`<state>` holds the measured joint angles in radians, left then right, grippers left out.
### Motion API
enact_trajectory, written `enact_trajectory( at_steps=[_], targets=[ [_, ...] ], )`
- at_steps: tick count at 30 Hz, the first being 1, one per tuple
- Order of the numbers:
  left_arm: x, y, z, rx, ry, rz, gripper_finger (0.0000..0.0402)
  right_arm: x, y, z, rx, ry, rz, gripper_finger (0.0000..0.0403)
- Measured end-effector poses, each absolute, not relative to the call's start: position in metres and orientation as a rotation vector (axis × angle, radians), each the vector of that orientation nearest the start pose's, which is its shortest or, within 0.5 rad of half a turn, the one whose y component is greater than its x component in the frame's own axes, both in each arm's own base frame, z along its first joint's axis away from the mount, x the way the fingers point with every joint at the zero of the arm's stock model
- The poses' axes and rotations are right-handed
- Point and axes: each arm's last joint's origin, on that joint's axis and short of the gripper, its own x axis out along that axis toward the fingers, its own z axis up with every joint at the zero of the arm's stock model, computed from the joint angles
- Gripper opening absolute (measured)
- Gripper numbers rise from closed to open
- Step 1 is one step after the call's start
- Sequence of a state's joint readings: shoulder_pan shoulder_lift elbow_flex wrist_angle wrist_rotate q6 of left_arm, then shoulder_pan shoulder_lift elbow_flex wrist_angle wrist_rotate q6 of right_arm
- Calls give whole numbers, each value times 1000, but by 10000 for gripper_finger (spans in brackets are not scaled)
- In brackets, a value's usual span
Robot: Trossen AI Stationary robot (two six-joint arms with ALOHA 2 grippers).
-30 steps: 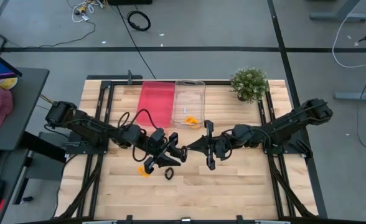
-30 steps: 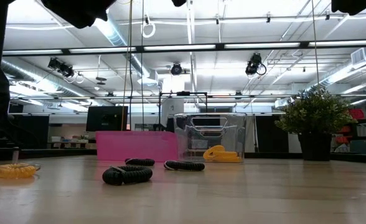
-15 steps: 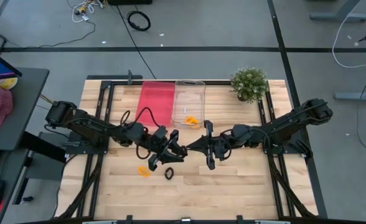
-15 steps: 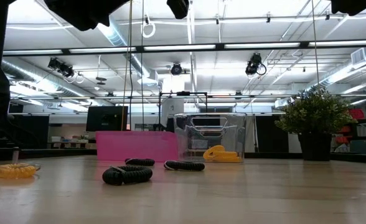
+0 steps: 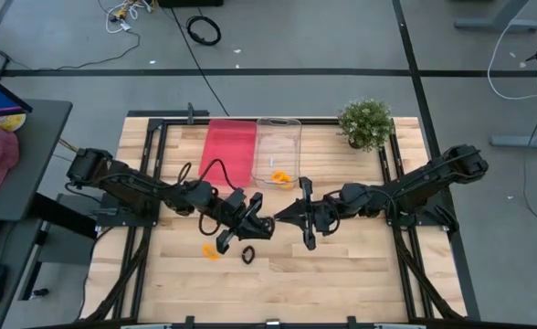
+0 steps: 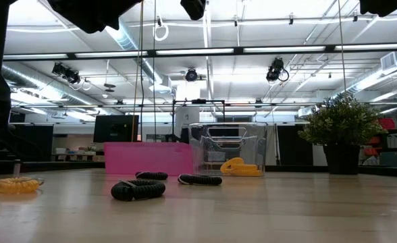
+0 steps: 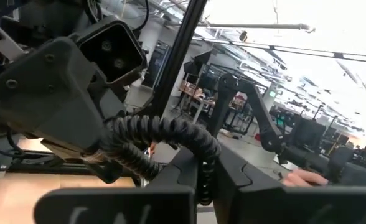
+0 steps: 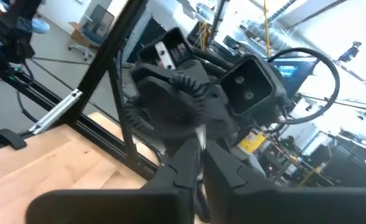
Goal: Sort spring keychains
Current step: Put the black spring keychain into the red bin
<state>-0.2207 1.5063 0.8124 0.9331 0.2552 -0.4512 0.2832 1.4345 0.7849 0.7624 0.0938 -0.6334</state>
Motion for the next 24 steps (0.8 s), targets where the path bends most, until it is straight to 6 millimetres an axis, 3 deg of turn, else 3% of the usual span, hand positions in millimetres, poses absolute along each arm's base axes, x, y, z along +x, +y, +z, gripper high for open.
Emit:
enact_trajectory(
  at_steps=[14,19,24],
  targets=[
    [323,-28,246,-387,166,-264,15,300,79,274,-580,-86,-40,126],
    [321,-8,227,-306,327,-21,16,301,77,272,-558,-50,-104,157],
    [310,14,207,-179,511,349,17,301,77,272,-558,-50,-104,171]
  ],
)
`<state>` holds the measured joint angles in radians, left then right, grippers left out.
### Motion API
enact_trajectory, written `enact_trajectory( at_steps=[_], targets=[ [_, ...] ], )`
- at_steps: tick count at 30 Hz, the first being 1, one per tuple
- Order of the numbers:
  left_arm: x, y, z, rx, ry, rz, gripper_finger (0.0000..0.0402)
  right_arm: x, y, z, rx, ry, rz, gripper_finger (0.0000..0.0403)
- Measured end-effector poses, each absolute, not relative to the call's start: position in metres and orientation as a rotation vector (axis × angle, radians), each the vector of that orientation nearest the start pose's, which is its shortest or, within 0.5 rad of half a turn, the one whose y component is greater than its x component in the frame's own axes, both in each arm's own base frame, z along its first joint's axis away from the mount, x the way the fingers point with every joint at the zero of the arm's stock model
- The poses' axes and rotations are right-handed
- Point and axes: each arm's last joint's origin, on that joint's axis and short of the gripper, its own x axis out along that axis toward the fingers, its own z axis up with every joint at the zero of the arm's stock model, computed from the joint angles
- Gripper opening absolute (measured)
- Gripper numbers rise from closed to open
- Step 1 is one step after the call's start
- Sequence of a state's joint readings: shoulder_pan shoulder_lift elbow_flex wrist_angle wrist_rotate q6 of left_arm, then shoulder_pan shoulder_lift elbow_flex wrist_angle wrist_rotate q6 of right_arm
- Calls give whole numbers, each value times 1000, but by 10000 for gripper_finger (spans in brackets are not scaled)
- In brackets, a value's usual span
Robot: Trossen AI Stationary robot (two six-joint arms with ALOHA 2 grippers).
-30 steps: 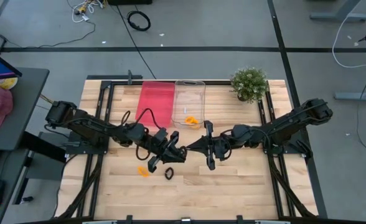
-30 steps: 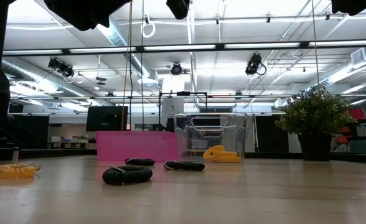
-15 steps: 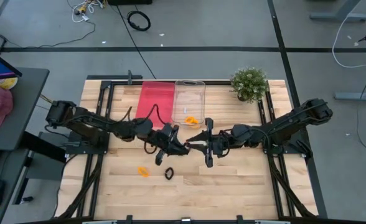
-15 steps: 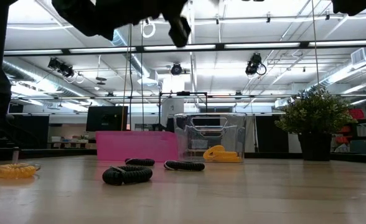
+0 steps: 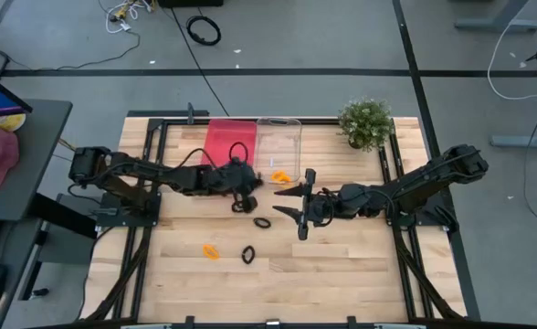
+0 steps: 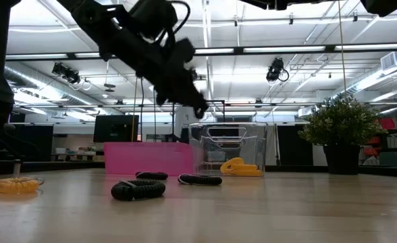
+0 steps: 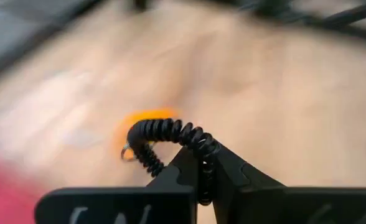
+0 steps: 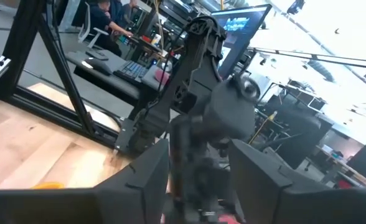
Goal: Sort spring keychains
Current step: Put the black spring keychain into the red bin
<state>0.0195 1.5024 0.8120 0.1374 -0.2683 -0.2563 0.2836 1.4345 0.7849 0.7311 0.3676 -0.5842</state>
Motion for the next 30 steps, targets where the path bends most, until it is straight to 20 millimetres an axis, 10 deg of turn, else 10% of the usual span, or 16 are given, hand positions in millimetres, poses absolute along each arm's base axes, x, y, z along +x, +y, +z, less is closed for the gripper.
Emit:
enact_trajectory(
  at_steps=[9,21,30],
  targets=[
    [284,26,190,72,682,919,17,300,77,272,-557,-51,-105,173],
    [278,27,187,118,745,944,32,300,77,272,-552,-51,-105,174],
    [278,26,185,101,771,913,135,300,77,273,-549,-51,-105,174]
  ],
)
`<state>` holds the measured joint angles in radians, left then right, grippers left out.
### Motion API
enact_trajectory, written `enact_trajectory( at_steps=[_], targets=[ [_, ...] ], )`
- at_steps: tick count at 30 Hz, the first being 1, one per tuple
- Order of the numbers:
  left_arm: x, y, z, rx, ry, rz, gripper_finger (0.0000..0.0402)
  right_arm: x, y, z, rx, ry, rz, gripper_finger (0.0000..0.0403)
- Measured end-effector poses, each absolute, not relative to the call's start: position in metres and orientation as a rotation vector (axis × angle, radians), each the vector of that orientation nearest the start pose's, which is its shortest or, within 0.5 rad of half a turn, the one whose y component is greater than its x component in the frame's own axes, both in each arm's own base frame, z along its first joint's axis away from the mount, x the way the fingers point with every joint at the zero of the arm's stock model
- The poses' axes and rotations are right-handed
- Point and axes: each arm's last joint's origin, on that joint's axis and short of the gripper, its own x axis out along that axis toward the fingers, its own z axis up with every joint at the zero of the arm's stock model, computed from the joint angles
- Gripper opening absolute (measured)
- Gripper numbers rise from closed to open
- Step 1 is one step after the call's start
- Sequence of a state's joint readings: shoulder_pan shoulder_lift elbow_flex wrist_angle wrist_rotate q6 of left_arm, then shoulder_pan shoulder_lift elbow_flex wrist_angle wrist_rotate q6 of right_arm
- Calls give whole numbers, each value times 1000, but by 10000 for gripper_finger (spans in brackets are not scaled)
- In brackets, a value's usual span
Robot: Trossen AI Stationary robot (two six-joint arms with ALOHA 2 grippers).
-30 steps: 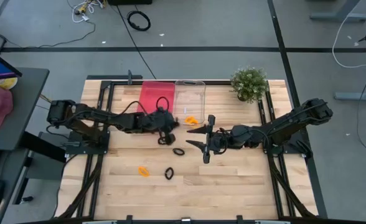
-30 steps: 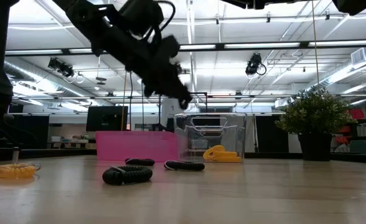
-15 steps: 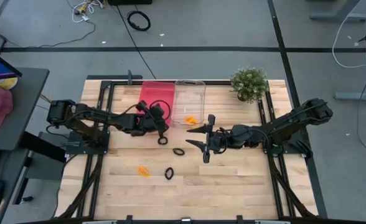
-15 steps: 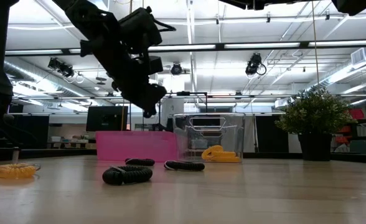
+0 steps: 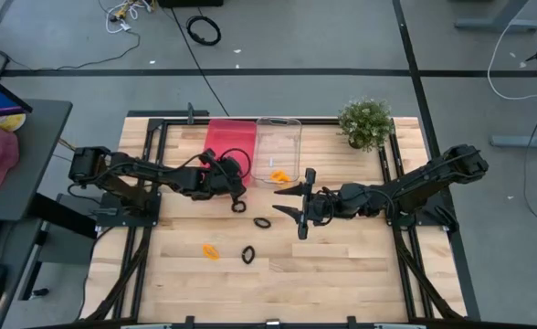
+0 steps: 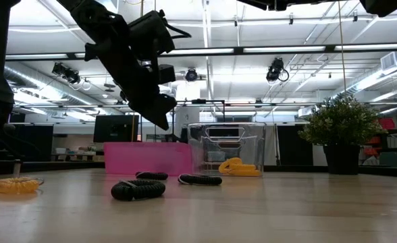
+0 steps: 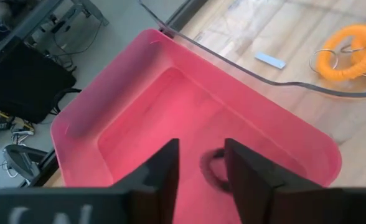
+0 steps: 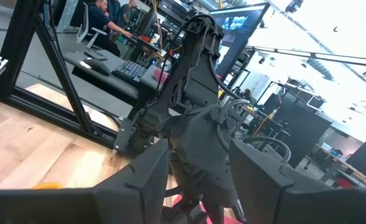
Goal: Sort spring keychains
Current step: Put the black spring keychain into the red bin
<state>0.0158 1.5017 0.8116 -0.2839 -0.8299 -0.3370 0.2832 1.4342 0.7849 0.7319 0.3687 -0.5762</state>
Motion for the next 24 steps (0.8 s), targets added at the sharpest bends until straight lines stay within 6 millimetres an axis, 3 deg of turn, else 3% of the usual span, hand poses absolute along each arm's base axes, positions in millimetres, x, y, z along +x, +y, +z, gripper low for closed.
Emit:
enact_trajectory(
  at_steps=[8,15,24],
  targets=[
    [278,26,185,106,779,900,203,300,77,273,-548,-51,-105,174],
    [279,23,183,57,821,782,199,300,77,273,-547,-52,-106,174],
    [276,13,196,-120,854,430,197,300,77,273,-546,-52,-107,174]
  ],
)
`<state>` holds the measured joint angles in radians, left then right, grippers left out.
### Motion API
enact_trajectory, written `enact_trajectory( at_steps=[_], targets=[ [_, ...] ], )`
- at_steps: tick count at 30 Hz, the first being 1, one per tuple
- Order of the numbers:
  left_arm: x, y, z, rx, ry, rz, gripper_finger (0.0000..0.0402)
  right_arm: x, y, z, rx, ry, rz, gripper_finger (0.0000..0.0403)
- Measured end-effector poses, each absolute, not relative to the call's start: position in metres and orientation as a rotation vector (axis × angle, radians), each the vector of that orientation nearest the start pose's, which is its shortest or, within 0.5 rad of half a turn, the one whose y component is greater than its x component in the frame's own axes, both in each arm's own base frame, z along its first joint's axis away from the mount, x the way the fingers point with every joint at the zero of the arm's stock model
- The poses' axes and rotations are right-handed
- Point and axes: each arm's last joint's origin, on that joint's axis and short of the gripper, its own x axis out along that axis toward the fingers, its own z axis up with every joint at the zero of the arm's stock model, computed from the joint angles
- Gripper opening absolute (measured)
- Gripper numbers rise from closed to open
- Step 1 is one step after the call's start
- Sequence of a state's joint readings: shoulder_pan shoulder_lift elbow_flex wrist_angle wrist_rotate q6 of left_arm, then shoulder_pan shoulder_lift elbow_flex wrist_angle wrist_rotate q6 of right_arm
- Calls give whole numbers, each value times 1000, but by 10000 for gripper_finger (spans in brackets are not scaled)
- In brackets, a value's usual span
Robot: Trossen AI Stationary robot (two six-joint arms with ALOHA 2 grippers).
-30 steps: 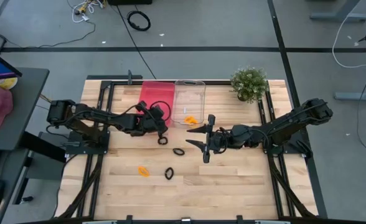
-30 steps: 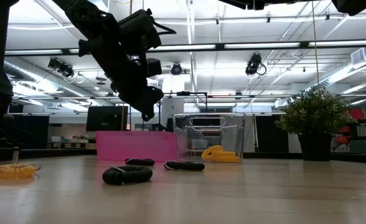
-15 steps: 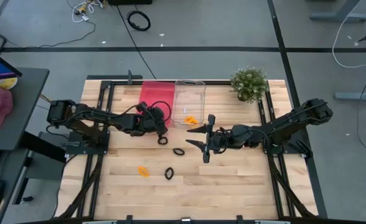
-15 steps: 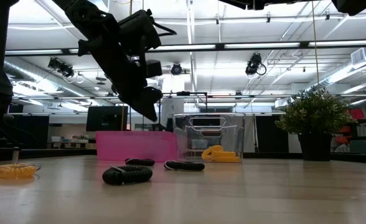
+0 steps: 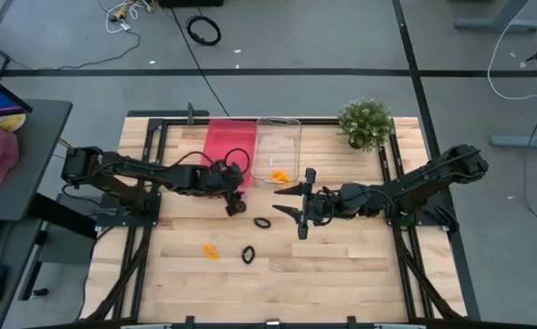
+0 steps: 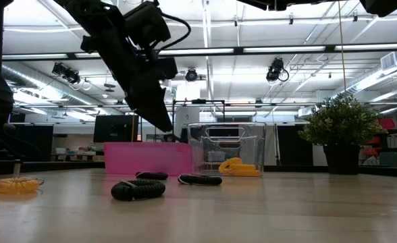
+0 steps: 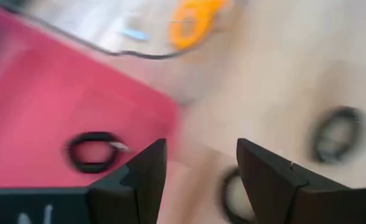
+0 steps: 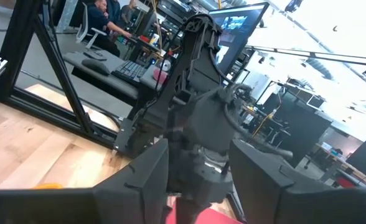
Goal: Sort spring keychains
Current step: Put the black spring keychain into the red bin
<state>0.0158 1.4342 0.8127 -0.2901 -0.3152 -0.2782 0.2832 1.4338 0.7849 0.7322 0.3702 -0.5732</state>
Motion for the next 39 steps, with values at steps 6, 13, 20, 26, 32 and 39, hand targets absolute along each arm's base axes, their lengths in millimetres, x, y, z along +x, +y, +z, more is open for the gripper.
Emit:
enact_trajectory(
  at_steps=[6,13,20,26,32,39],
  targets=[
    [275,-1,195,-255,905,228,197,301,76,273,-530,-52,-109,174],
    [274,-23,189,-156,968,100,197,301,75,273,-530,-51,-113,174],
    [274,-34,183,-99,993,49,197,301,74,273,-521,-47,-125,174],
    [279,-33,173,-91,1011,63,197,301,74,273,-512,-47,-127,174],
    [286,-27,147,-62,1106,84,197,301,73,273,-511,-47,-131,174],
    [292,-6,128,-123,1159,153,197,301,72,273,-510,-46,-133,174]
  ],
)
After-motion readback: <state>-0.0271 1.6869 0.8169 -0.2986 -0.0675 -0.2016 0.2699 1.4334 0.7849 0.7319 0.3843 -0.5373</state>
